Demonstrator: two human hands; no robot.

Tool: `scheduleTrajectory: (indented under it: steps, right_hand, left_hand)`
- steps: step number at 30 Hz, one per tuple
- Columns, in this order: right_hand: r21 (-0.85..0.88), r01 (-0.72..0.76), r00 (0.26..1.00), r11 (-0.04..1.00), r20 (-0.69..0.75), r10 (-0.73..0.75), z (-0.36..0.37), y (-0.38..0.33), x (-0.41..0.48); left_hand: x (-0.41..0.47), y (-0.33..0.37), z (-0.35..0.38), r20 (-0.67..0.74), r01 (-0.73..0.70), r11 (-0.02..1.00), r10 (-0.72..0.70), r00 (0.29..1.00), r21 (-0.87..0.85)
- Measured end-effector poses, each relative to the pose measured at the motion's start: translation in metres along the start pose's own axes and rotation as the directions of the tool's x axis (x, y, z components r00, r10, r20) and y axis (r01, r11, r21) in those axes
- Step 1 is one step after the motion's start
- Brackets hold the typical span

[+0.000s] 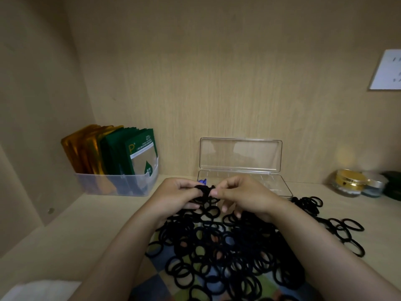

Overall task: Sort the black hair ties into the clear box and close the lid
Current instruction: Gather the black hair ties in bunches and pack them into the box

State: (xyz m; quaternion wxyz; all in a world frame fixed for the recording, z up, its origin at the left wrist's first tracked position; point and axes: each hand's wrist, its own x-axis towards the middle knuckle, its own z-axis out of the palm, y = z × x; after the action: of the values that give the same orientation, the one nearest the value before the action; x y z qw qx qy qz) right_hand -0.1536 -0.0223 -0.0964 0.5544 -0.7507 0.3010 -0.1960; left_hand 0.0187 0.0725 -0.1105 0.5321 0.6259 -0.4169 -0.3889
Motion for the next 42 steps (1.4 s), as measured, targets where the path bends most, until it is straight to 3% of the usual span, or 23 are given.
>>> scheduleTrajectory:
  steps: [5,7,10,14,17,21,25,27,29,31,35,42]
  right_hand:
    - [0.149,0.058,0.994,0.987,-0.105,-0.043,-0.007,-0.011,-0.003]
    - [0.167,0.066,0.997,0.984,-0.058,-0.057,-0.003,-0.015,-0.004]
    - [0.116,0.053,0.999,0.992,-0.013,-0.051,0.011,-0.015,-0.005]
    - [-0.027,0.064,0.975,0.998,-0.21,-0.068,0.017,-0.009,0.0]
    - [-0.079,0.084,0.958,0.993,-0.268,-0.103,0.016,-0.007,0.001]
    - [-0.099,0.097,0.947,0.99,-0.298,-0.122,0.023,-0.002,0.005]
    - [-0.15,0.07,0.969,0.986,-0.225,-0.103,0.02,0.004,0.01]
    - [-0.415,0.077,0.956,0.906,-0.227,-0.186,0.013,0.008,0.01]
    - [-0.683,0.049,0.957,0.729,-0.176,-0.229,0.012,0.01,0.008]
    - [-0.813,0.01,0.975,0.582,-0.122,-0.188,0.021,0.012,0.006]
    - [-0.911,0.001,0.987,0.412,-0.066,-0.148,0.038,0.015,0.009]
    - [-0.929,0.056,0.987,0.366,-0.005,-0.163,0.044,0.013,0.011]
  left_hand:
    - [0.002,-0.001,-0.004,-0.134,0.015,1.0,-0.012,0.991,0.021]
    - [0.003,-0.003,-0.003,-0.145,0.014,0.998,-0.004,0.989,0.068]
    - [0.001,-0.002,0.002,-0.077,0.003,0.997,0.003,0.997,0.077]
    - [-0.002,0.004,0.001,0.098,0.007,0.999,-0.002,0.995,-0.052]
    - [-0.005,0.006,-0.004,0.224,0.037,0.986,0.001,0.975,-0.164]
    - [-0.004,0.003,-0.002,0.116,-0.051,0.998,0.054,0.992,-0.028]
    - [0.0,0.0,-0.01,0.011,-0.048,0.993,0.047,0.999,0.104]
    - [0.002,0.0,-0.017,-0.073,-0.038,0.988,0.05,0.996,0.15]
    - [0.003,0.0,-0.022,-0.126,-0.026,0.988,0.046,0.991,0.155]
    - [0.003,0.001,-0.024,-0.16,-0.027,0.991,0.048,0.986,0.132]
    - [0.001,0.004,-0.02,-0.187,-0.052,0.99,0.076,0.979,0.129]
    - [0.001,0.002,-0.013,-0.169,-0.082,0.987,0.105,0.98,0.141]
